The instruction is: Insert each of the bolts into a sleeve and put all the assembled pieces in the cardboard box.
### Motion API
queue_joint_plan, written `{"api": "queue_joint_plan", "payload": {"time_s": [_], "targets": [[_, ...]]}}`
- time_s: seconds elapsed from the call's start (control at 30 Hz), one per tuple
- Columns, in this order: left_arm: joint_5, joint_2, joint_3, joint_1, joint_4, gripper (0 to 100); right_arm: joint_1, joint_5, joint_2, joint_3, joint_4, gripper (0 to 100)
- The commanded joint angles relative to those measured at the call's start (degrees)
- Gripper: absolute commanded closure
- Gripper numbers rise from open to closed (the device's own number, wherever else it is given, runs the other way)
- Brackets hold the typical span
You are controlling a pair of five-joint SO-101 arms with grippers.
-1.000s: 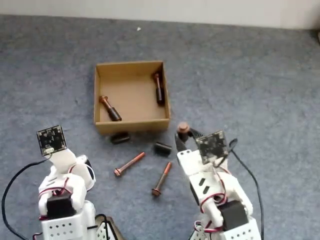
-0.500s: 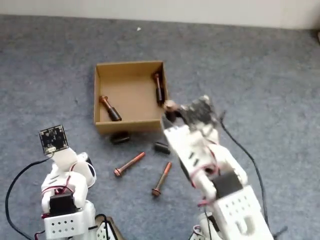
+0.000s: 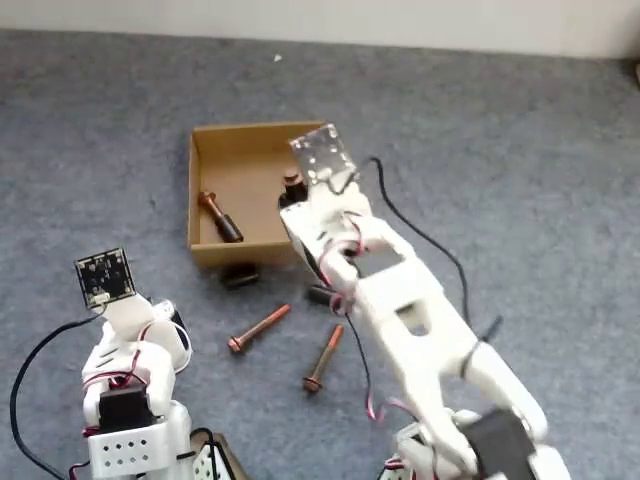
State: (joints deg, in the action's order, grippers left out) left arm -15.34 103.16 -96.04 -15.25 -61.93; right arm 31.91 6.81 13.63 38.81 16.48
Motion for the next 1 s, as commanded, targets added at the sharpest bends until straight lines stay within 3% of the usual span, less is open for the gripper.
{"api": "queue_joint_plan", "payload": {"time_s": [0.0, 0.23, 0.37, 0.53, 0.97], "targets": [[0.35, 0.4, -1.19, -0.66, 1.14, 99, 0.66, -0.7, -4.62, -7.52, -1.63, 99.2], [0.35, 0.4, -1.19, -0.75, 1.14, 99, 0.4, -0.53, -9.63, -9.8, -1.19, 99.1], [0.35, 0.4, -1.19, -0.84, 1.14, 99, 0.31, -0.7, -9.63, -11.47, 5.32, 93.8], [0.35, 0.4, -1.19, -0.92, 1.14, 99, 0.31, -0.7, -9.63, -15.52, 16.57, 83.2], [0.35, 0.4, -1.19, -1.01, 1.14, 99, 0.48, 0.62, -9.54, -34.33, 59.38, 83.2]]}}
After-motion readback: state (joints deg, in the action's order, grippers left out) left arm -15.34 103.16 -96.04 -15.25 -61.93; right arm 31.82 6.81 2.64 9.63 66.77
